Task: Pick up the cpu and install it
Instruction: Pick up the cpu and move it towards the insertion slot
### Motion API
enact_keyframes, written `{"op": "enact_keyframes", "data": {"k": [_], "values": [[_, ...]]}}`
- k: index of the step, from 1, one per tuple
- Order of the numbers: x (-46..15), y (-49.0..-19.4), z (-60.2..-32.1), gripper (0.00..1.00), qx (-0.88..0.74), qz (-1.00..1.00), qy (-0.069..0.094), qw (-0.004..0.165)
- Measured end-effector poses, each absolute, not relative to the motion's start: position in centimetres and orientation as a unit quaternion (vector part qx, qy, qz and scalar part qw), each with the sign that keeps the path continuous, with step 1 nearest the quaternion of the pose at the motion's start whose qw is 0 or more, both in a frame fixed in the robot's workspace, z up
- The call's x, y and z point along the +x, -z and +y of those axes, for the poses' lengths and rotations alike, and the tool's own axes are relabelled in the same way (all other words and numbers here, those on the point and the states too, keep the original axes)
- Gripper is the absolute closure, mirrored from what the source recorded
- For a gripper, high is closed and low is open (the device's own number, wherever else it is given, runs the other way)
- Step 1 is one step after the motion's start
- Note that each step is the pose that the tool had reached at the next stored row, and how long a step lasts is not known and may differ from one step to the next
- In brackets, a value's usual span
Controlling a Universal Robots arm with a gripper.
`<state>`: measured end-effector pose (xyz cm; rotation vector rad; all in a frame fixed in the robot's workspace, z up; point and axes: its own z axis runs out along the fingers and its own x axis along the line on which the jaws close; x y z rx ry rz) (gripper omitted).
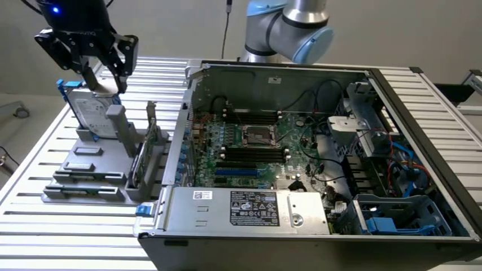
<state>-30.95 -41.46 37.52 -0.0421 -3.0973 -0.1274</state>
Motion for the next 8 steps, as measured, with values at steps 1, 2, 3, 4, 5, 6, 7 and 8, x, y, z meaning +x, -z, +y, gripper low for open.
{"op": "enact_keyframes", "data": {"k": [1, 2, 3, 4, 5, 6, 7, 8], "values": [[-30.5, -37.6, -41.5, 0.45, -0.014, -0.999, 0.041, 0.021], [-30.0, -37.6, -41.5, 0.45, -0.014, -0.999, 0.042, 0.021], [-29.6, -37.7, -41.5, 0.45, -0.014, -0.999, 0.042, 0.021], [-29.1, -37.7, -41.5, 0.45, -0.014, -0.999, 0.042, 0.021], [-28.7, -37.8, -41.5, 0.45, -0.014, -0.999, 0.042, 0.021], [-28.2, -37.8, -41.5, 0.45, -0.014, -0.999, 0.042, 0.021], [-27.8, -37.9, -41.5, 0.45, -0.014, -0.999, 0.042, 0.021], [-27.3, -37.9, -41.5, 0.45, -0.014, -0.999, 0.043, 0.021]]}}
